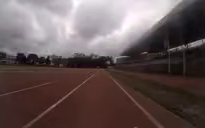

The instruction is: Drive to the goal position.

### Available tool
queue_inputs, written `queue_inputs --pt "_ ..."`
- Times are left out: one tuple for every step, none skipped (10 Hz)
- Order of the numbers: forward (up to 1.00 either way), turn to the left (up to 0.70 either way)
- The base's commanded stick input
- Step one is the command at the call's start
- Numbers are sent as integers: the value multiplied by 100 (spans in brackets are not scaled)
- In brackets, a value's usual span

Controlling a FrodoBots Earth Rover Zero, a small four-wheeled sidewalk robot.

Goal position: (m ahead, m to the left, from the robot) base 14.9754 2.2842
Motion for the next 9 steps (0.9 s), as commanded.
queue_inputs --pt "70 0" --pt "70 0" --pt "70 0" --pt "70 0" --pt "70 0" --pt "70 0" --pt "70 0" --pt "70 0" --pt "70 0"
